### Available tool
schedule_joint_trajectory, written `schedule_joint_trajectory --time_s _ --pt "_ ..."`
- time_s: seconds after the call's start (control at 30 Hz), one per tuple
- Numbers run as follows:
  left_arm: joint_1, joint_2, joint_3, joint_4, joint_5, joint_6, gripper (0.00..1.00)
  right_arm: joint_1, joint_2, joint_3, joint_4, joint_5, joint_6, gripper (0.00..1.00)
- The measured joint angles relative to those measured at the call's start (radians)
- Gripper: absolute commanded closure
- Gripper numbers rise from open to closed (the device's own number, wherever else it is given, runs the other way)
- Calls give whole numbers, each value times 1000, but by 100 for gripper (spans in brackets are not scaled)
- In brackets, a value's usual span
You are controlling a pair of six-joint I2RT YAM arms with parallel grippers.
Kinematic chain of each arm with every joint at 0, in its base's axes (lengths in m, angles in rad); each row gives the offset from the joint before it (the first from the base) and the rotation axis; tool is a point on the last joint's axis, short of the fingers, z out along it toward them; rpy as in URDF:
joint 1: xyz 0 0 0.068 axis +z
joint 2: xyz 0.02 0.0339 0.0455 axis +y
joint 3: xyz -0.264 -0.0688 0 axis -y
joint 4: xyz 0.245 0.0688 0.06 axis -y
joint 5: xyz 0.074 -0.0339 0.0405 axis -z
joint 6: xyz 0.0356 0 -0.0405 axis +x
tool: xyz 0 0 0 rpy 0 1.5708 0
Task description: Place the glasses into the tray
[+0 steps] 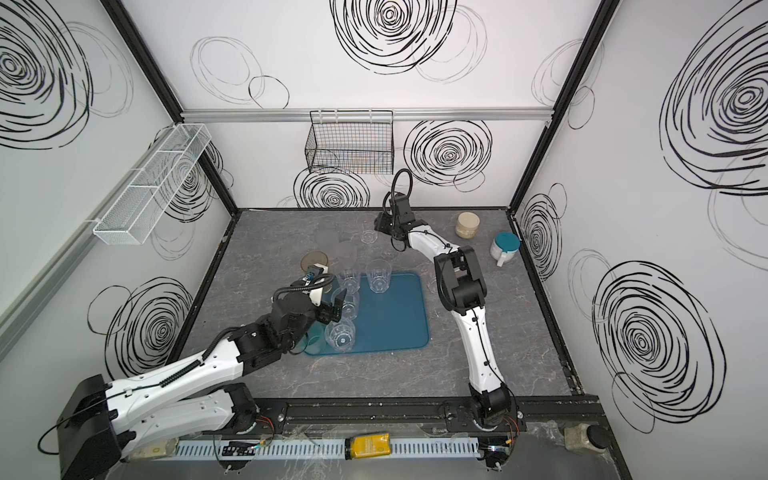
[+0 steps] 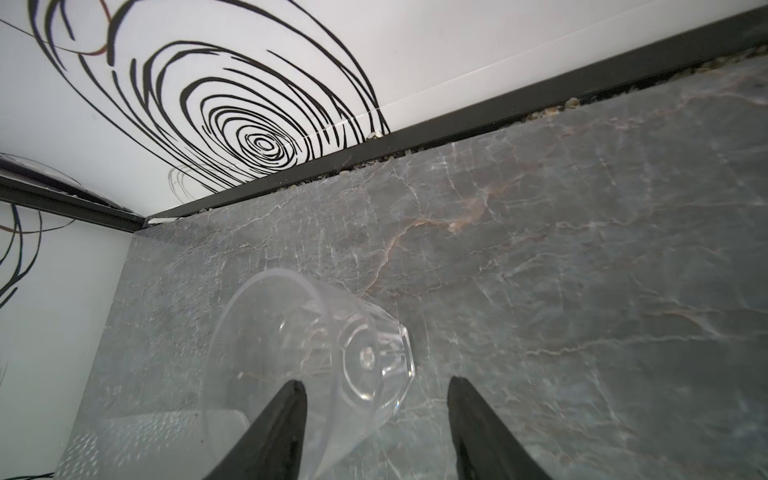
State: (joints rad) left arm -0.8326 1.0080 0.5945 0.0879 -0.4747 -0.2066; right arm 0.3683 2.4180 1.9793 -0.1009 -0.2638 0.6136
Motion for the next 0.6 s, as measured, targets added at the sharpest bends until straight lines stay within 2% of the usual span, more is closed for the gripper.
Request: schedule_joint_trajectory --time_s 0.1,0.27,0.5,0.6 --pt "11 0 0 -1 6 -3 4 0 42 54 -11 -2 -3 43" --pt "15 -1 -2 -2 14 -4 4 0 81 122 -31 -3 -11 54" --pt "16 -4 -15 -2 14 -7 4 5 69 99 -28 16 -31 69" --pt "16 -4 -15 -2 14 -6 4 5 45 58 -27 32 -37 73"
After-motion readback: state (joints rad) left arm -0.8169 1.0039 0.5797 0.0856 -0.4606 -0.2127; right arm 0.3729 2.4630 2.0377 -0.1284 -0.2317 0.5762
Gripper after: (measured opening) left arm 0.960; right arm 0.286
